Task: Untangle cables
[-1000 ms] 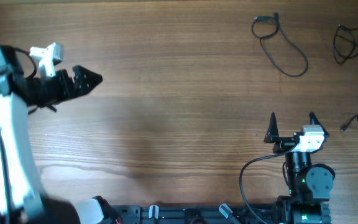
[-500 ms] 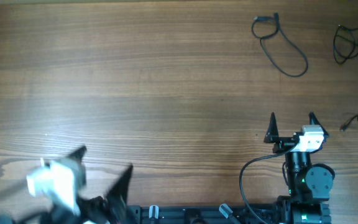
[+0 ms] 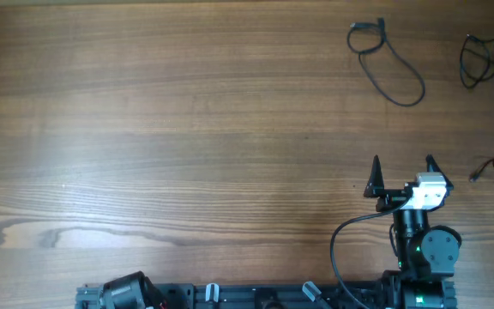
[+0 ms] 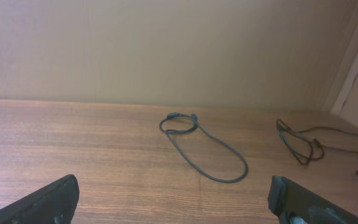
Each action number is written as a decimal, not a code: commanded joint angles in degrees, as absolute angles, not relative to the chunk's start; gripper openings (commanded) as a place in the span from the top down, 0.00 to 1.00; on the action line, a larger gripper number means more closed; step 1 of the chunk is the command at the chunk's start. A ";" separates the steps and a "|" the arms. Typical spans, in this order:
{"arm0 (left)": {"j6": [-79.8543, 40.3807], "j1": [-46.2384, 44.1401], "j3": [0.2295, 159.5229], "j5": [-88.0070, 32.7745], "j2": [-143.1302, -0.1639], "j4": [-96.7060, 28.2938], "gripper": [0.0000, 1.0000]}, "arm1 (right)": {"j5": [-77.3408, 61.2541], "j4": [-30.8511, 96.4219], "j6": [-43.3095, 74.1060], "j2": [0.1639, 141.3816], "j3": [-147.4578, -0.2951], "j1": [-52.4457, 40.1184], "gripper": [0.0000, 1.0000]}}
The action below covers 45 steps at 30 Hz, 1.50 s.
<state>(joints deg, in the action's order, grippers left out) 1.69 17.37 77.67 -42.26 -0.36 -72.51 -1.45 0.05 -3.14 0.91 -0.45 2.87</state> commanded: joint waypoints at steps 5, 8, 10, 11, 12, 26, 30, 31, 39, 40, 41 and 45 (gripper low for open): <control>-5.98 8.10 48.62 -38.24 -0.25 -42.96 0.00 | -2.20 -0.14 -3.90 0.21 -0.30 2.57 0.00; -8.93 7.88 37.28 -38.26 -0.40 -30.65 0.00 | -2.20 -0.14 -3.92 0.21 -0.30 2.57 0.00; -10.00 7.88 28.38 -37.82 -0.45 -19.97 0.00 | -2.20 -0.14 -3.92 0.21 -0.30 2.57 0.00; -10.37 7.88 24.25 -37.82 -0.49 -14.24 0.00 | -2.20 -0.14 -3.92 0.21 -0.30 2.57 0.00; -11.40 7.88 21.30 -37.54 -0.49 -10.17 0.00 | -2.20 -0.14 -3.92 0.21 -0.30 2.57 0.00; -17.19 -1.74 0.43 -8.36 -0.21 0.27 0.00 | -2.20 -0.14 -3.92 0.21 -0.30 2.57 0.00; -14.44 -1.76 0.34 -4.16 -0.21 -4.34 0.00 | -2.20 -0.14 -3.92 0.21 -0.30 2.57 0.00; -9.98 -1.76 0.34 -4.21 -0.21 -4.36 0.00 | -2.20 -0.14 -3.92 0.21 -0.30 2.57 0.00; 1.85 -2.48 0.34 -6.48 -0.21 -4.36 0.00 | -2.20 -0.14 -3.92 0.21 -0.30 2.57 0.00; 2.83 -2.98 0.34 -6.57 -0.21 -4.36 0.00 | -2.20 -0.14 -3.92 0.21 -0.30 2.57 0.00; 2.81 -3.36 0.34 -6.39 -0.21 -4.38 0.00 | -2.20 -0.14 -3.90 0.21 -0.30 2.57 0.00; 3.01 -3.27 0.32 0.12 -0.21 -4.14 0.00 | -2.20 -0.14 -3.92 0.21 -0.30 2.57 0.00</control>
